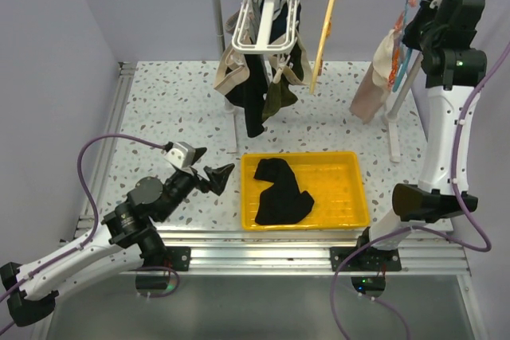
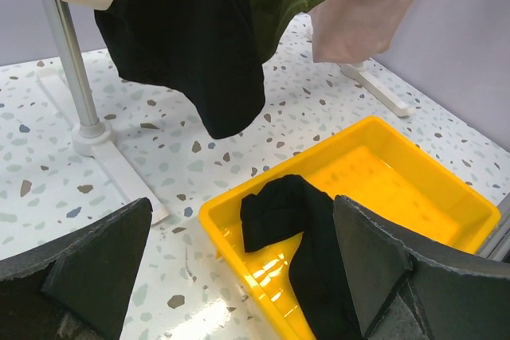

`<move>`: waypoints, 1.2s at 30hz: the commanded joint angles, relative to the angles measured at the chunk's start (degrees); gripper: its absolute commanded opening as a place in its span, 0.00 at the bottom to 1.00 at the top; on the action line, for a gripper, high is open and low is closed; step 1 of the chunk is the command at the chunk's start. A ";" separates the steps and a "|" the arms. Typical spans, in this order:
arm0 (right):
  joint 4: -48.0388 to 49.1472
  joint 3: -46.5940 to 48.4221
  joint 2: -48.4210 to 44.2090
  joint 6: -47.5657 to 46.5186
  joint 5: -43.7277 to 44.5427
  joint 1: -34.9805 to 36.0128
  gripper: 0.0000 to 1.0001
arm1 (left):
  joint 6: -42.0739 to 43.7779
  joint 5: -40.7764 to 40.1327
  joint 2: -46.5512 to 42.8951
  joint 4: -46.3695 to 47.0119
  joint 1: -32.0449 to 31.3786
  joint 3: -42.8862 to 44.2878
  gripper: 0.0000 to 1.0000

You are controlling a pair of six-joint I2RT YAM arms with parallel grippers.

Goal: Remove the underwear clipped to the hanger
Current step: Pick up the hanger from the clothesline.

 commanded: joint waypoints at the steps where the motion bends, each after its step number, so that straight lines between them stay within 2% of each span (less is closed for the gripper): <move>1: 3.61 4.82 -0.02 -0.81 -3.98 -1.33 0.00 | -0.17 -0.32 -0.39 1.77 -0.11 0.25 1.00; 4: 7.38 4.92 -1.33 -1.42 -7.41 -2.12 0.00 | 0.10 -0.32 -0.48 1.77 -0.11 0.34 1.00; 8: 17.75 -5.52 -7.57 -3.18 -9.87 -2.12 0.00 | 0.19 -0.32 -0.74 1.86 -0.11 0.34 1.00; 15: 23.38 -10.73 -11.44 -4.67 -12.07 -2.21 0.00 | 0.36 0.21 -0.56 2.12 -0.11 0.43 1.00; 24: 23.22 -12.66 -14.34 -5.55 -14.09 -2.21 0.00 | 0.27 0.83 0.14 2.30 -0.11 1.13 1.00; 36: 18.31 -25.32 -26.82 -11.09 -18.66 -2.21 0.00 | 0.27 -0.40 0.40 2.83 -0.11 1.92 1.00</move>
